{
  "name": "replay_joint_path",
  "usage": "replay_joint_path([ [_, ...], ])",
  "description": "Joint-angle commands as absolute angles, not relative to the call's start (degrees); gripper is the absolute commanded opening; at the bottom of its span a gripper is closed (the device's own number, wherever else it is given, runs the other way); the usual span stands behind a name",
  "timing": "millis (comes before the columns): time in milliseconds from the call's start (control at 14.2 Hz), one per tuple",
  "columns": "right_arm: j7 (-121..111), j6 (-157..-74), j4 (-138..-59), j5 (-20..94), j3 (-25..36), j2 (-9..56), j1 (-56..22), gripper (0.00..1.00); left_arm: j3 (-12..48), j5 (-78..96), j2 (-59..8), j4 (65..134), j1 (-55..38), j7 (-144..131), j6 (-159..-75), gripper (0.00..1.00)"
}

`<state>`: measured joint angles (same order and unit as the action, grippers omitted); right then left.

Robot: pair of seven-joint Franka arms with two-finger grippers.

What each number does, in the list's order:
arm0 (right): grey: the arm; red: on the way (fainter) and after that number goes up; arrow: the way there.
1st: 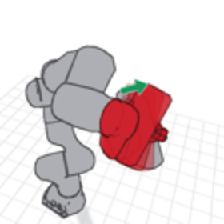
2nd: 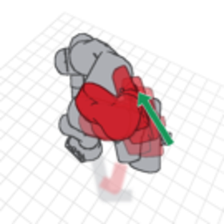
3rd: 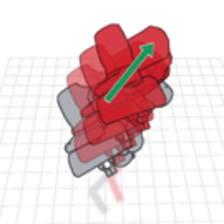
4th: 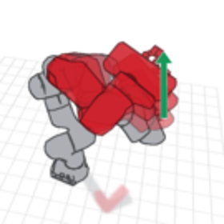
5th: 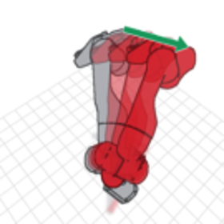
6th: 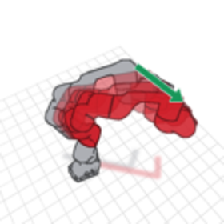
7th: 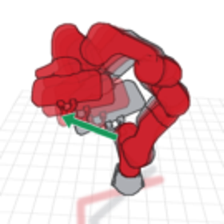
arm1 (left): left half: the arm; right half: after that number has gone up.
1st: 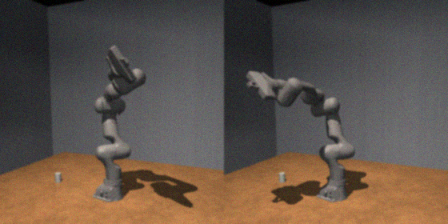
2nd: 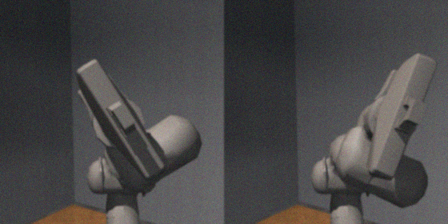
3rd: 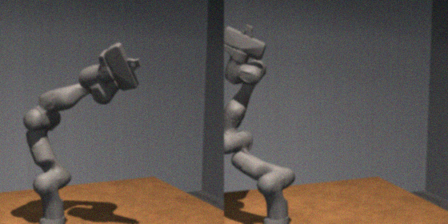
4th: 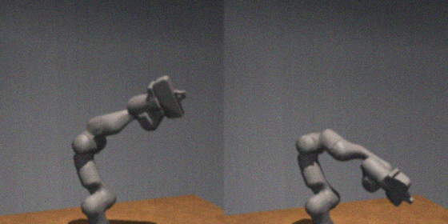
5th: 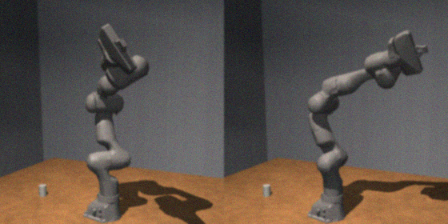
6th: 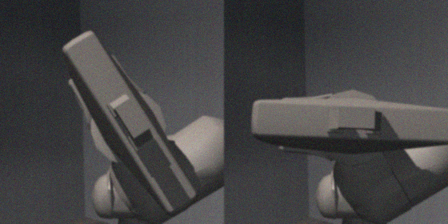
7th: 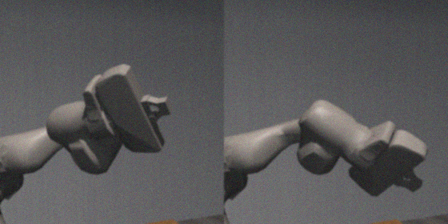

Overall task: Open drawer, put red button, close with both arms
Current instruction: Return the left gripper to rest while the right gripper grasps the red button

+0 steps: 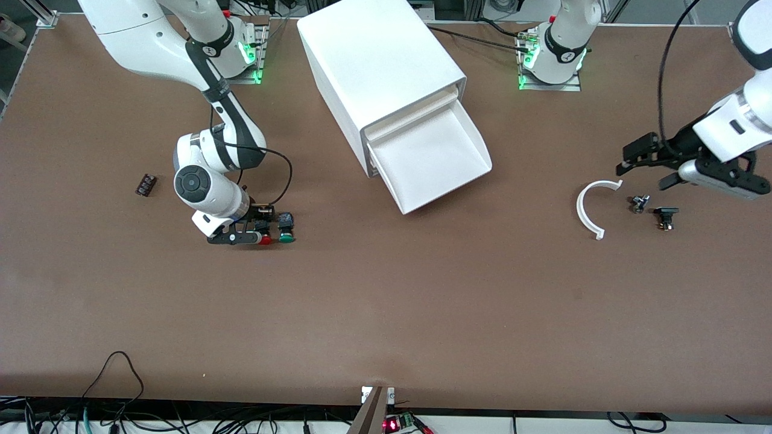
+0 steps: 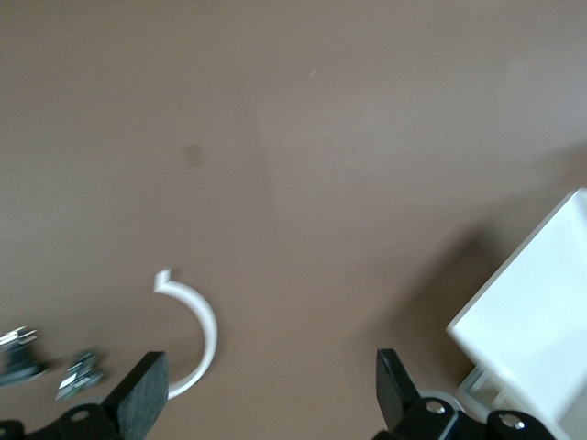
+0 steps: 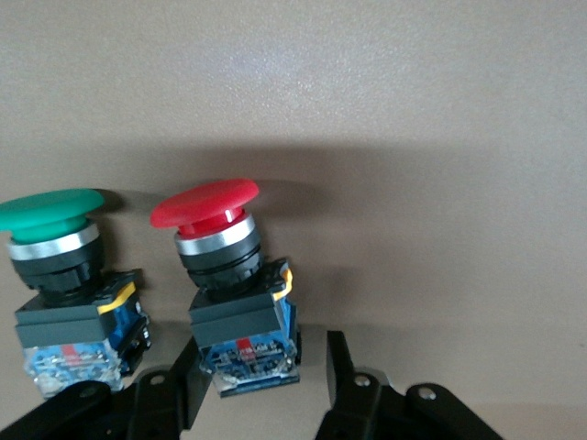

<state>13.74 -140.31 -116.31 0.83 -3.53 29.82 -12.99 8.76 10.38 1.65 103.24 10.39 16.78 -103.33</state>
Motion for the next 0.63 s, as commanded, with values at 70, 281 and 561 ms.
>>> replay_joint_path([
  [70, 14.6, -141.4, -116.6, 0.2, -3.4, 29.6, -13.4, 0.39, 7.0, 1.8, 0.7, 97.8, 7.5, 15.8, -96.4, 1.0],
  [281, 14.0, -141.3, -115.8, 0.2, -3.5, 29.7, -13.6, 0.33, 7.0, -3.5, 0.7, 96.9, 7.0, 14.6, -94.5, 1.0],
  [561, 13.0, -140.9, -113.0, 0.1, -3.5, 29.1, -13.6, 0.31, 7.0, -5.4, 1.6, 96.9, 7.0, 12.6, -94.4, 1.0],
])
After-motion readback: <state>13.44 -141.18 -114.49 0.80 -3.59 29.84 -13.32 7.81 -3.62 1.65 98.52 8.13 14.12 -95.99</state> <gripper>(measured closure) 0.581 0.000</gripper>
